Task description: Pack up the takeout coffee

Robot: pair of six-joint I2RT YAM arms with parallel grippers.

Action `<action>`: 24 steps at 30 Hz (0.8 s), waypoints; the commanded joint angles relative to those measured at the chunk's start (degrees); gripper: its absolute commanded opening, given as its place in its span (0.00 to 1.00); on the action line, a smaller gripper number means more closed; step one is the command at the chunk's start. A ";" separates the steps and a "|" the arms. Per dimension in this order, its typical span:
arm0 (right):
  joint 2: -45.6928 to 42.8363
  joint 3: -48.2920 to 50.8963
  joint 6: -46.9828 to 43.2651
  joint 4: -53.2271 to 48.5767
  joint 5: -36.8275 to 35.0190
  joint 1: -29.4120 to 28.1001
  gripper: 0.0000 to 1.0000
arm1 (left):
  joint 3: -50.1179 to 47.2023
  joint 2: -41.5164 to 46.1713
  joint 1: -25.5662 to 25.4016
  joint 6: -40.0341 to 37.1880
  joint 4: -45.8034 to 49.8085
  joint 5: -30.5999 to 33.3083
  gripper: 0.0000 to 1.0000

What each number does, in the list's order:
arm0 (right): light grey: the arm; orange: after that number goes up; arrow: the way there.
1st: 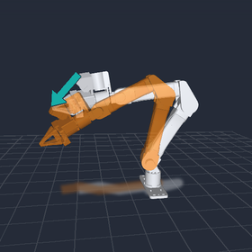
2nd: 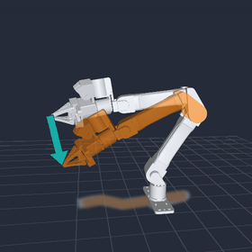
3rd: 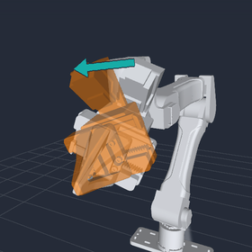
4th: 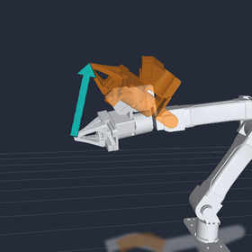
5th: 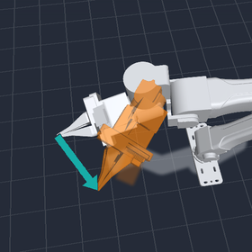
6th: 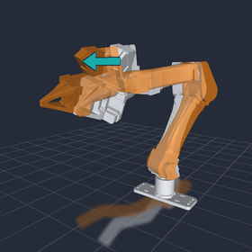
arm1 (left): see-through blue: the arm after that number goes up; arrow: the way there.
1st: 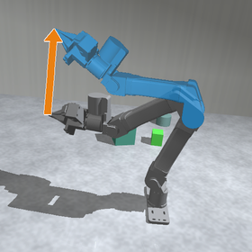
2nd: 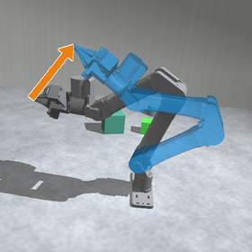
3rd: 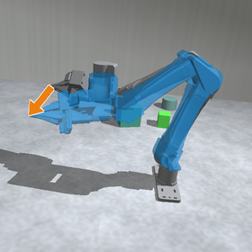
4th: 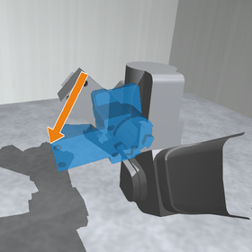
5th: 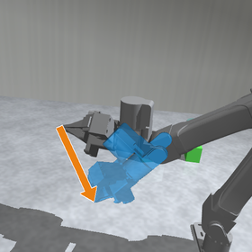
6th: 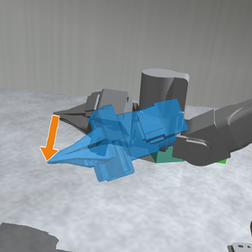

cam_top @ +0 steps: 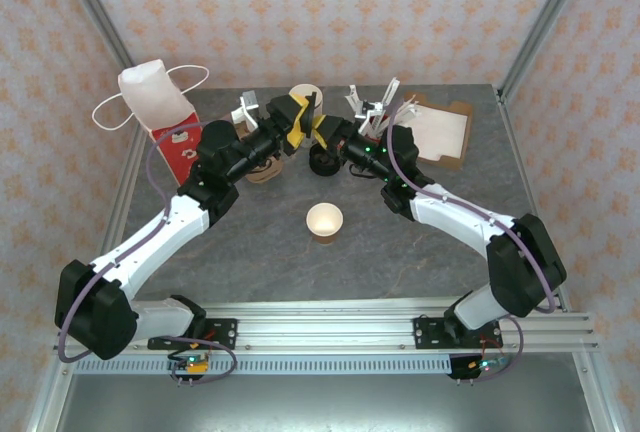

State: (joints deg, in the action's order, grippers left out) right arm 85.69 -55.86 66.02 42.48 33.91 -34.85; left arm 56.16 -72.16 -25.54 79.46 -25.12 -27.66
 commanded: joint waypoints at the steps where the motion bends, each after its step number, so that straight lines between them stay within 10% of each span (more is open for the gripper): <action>1: 0.26 -2.15 0.07 2.27 0.64 -0.51 0.16 | 1.42 -0.40 -0.69 -1.05 -0.55 -1.30 0.76; 19: 0.08 -1.89 -1.15 0.22 -0.77 -0.49 0.17 | 1.86 -0.55 -1.41 -1.96 1.95 -0.72 0.68; 24: -1.54 -1.35 -3.44 -3.52 -1.98 -0.24 0.30 | 1.07 0.84 -1.43 -4.69 5.10 2.44 0.64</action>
State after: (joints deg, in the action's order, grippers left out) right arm 85.78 -55.88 64.69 40.16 32.82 -34.85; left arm 56.23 -72.53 -26.33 77.52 -22.50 -26.87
